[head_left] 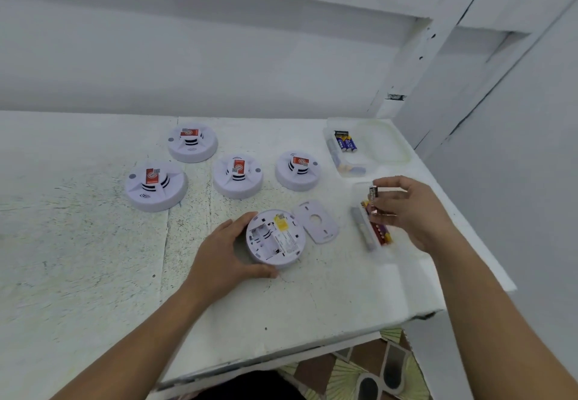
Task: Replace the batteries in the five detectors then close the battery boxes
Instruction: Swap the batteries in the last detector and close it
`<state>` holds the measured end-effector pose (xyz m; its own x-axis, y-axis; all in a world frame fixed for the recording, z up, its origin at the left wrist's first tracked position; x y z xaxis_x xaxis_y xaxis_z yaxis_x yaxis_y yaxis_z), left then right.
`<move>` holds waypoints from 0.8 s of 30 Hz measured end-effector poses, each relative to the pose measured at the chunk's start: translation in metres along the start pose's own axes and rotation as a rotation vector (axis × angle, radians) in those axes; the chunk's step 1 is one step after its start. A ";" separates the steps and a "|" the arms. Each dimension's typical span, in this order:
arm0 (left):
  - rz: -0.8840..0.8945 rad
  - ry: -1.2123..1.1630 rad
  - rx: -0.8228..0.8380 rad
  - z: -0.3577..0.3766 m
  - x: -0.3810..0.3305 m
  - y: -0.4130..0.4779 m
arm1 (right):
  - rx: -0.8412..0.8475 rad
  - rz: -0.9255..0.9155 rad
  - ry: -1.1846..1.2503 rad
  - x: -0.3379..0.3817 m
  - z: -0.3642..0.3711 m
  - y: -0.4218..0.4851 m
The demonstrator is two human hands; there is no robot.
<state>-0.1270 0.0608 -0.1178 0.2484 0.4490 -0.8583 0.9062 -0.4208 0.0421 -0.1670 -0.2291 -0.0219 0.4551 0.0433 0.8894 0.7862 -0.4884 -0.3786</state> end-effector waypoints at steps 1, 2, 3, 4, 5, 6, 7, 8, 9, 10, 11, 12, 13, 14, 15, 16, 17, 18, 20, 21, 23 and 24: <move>0.002 0.001 0.001 0.000 0.000 0.000 | -0.064 -0.007 -0.183 0.000 -0.008 0.003; 0.007 0.003 0.004 0.000 -0.001 0.000 | -0.133 -0.018 -0.377 0.000 -0.015 0.005; 0.012 0.005 0.005 0.000 -0.001 0.000 | -0.190 -0.034 -0.558 0.000 -0.017 0.007; 0.015 0.007 0.006 0.000 -0.002 0.000 | -0.229 -0.052 -0.732 -0.001 -0.018 0.008; 0.015 0.009 0.006 0.000 -0.002 0.001 | -0.245 -0.073 -0.899 -0.002 -0.016 0.009; 0.012 0.010 0.006 0.000 -0.002 0.001 | -0.251 -0.090 -1.045 -0.005 -0.012 0.010; 0.009 0.012 0.004 0.000 -0.002 0.001 | -0.253 -0.108 -1.165 -0.007 -0.008 0.010; 0.007 0.013 0.004 0.000 -0.003 0.000 | -0.254 -0.113 -1.260 -0.009 -0.004 0.009; 0.004 0.014 0.004 0.000 -0.002 0.001 | -0.243 -0.104 -1.337 -0.010 0.000 0.007; 0.001 0.016 0.004 0.000 -0.002 0.001 | -0.231 -0.090 -1.393 -0.012 0.004 0.006; -0.002 0.017 0.004 0.000 -0.002 0.000 | -0.218 -0.080 -1.435 -0.013 0.008 0.005; -0.004 0.018 0.005 0.000 -0.002 0.000 | -0.211 -0.079 -1.460 -0.014 0.010 0.003; -0.005 0.020 0.003 0.000 -0.002 0.000 | -0.209 -0.087 -1.474 -0.015 0.012 0.002; -0.004 0.023 0.004 0.000 -0.002 0.000 | -0.209 -0.087 -1.481 -0.016 0.013 0.002; -0.003 0.025 0.004 0.000 -0.003 0.001 | -0.206 -0.085 -1.480 -0.016 0.013 0.002; -0.002 0.025 0.002 -0.001 -0.002 0.000 | -0.205 -0.079 -1.477 -0.017 0.014 0.003; 0.000 0.022 -0.001 -0.001 -0.003 0.000 | -0.206 -0.066 -1.470 -0.018 0.013 0.003; 0.002 0.019 -0.005 -0.001 -0.003 0.001 | -0.204 -0.059 -1.456 -0.018 0.012 0.004; 0.006 0.014 -0.009 -0.001 -0.003 0.001 | -0.202 -0.055 -1.438 -0.019 0.011 0.006; 0.007 0.015 -0.009 -0.001 -0.003 0.001 | -0.204 -0.060 -1.426 -0.020 0.010 0.007; 0.005 0.020 -0.008 0.000 -0.002 0.001 | -0.221 -0.066 -1.389 -0.023 0.007 0.010; 0.005 0.023 -0.006 0.001 -0.001 0.001 | -0.229 -0.066 -1.369 -0.025 0.005 0.012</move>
<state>-0.1267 0.0595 -0.1171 0.2611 0.4648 -0.8461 0.9067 -0.4189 0.0497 -0.1667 -0.2319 -0.0497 0.5676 0.8168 -0.1028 0.7974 -0.5765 -0.1783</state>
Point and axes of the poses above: each hand's wrist, its own y-axis towards the middle knuckle, its own z-axis out of the palm, x = y × z, the point moved 3 cm from there along y, towards the middle knuckle, and after that the axes turned 4 degrees about z, right-handed, at the moved point
